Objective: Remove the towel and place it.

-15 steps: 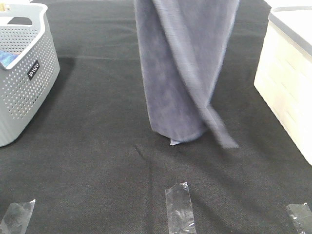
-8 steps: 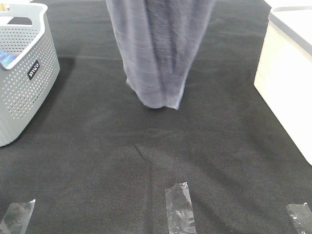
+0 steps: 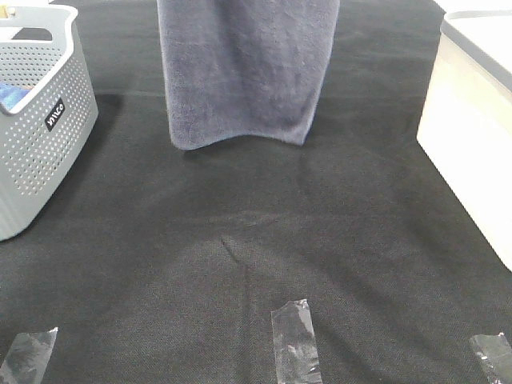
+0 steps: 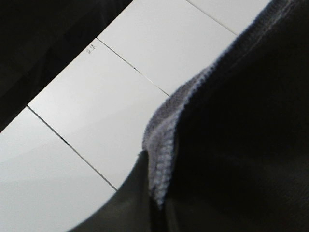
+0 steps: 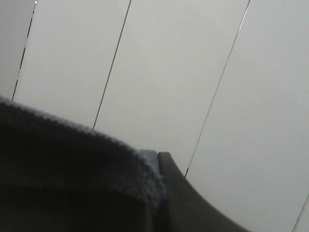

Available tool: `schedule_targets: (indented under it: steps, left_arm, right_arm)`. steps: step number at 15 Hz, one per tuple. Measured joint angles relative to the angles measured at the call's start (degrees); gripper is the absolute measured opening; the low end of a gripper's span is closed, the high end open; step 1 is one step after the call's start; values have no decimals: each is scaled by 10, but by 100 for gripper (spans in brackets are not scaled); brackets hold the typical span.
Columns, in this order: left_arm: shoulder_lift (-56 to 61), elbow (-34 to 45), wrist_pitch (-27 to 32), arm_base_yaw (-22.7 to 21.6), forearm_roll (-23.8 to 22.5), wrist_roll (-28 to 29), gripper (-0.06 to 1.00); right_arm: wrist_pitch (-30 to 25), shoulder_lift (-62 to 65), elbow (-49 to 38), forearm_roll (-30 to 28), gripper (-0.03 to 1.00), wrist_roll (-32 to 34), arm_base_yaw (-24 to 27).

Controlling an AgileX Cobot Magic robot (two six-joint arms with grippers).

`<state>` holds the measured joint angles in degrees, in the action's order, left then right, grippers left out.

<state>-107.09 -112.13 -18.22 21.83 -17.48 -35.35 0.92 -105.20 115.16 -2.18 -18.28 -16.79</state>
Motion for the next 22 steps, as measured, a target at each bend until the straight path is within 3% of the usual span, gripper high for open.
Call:
schedule_targets:
  steps: [3, 5, 15, 22]
  left_arm:
    - [-19, 0, -43, -22, 26, 2, 0]
    - [-43, -14, -60, -28, 37, 2, 0]
    - [-261, -324, -47, -49, 49, 2, 0]
    - [-300, -363, -42, -72, 48, 8, 0]
  right_arm:
    - [82, -17, 0, 0, 2, 0, 0]
    - [100, -40, 19, 1, 2, 0, 0]
    - [110, -167, 157, 5, 2, 0, 23]
    - [147, -194, 184, 3, 2, 11, 29]
